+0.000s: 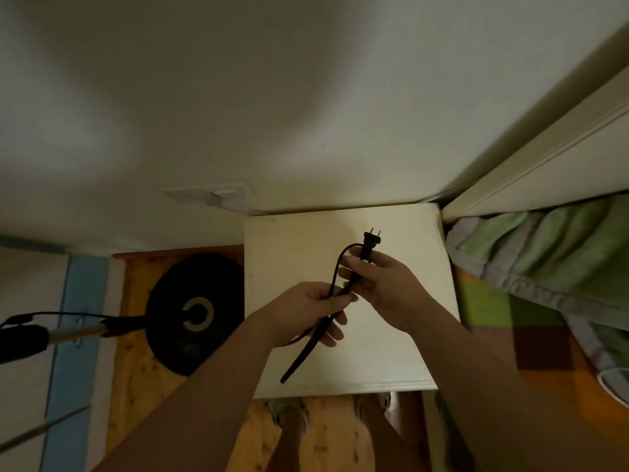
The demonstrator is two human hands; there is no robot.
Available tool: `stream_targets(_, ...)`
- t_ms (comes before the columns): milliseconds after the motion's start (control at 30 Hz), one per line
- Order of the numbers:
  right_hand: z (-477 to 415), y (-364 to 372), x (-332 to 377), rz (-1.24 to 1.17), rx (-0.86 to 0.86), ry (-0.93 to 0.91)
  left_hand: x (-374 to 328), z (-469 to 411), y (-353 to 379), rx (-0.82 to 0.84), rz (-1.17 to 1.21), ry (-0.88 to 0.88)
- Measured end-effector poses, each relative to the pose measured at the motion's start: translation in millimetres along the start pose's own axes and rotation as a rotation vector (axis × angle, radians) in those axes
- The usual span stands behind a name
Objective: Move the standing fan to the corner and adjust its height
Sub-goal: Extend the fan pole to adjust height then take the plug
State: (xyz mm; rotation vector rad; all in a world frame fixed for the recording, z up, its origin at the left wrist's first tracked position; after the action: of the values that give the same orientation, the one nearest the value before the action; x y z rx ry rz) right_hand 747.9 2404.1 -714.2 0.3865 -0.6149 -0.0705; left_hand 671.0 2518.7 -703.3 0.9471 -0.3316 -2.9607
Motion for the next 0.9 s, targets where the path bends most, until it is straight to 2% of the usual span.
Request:
stream_targets(167, -47.1, -17.4, -23.7, 0.031, -0.071, -0.009, 33.6, -35.3, -14.8, 0.027, -0.075, -0.030)
stream_targets(233, -64.7, -26.0, -31.9, 0.059, -0.166, -0.011, 51.3, -48.4, -23.8, -0.024, -0.245, -0.060)
stream_targets(300, -80.5, -36.4, -35.1, 0.105, -0.262, -0.026, 63.8, -60.1, -38.0, -0.142, -0.401, -0.063)
stream_targets(467, -103.9, -49.1, -28.7, 0.382, -0.370, -0.059, 71.6, -75.9, -71.1, -0.426, -0.256, 0.041)
stream_targets(633, -117.9, -52.3, -20.7, 0.524, -0.457, -0.105, 68.6, -80.6, -88.5, -0.561, -0.182, 0.121)
stream_targets(900, -129.1, -46.8, -16.5, 0.707, -0.460, -0.180, 52.2, -73.9, -93.1, -0.722, -0.409, 0.321)
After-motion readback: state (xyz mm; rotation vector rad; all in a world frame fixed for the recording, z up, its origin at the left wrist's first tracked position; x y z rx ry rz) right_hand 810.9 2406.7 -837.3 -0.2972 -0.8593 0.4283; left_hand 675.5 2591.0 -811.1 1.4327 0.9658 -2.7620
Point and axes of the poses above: each hand's wrist, its own z-axis away from the middle knuckle, its own y-axis out of the palm, x = y × z, the point moved 8 cm from there along -z, towards the middle knuckle, and after that the axes turned 4 degrees about -x, right-handed, at the moved point
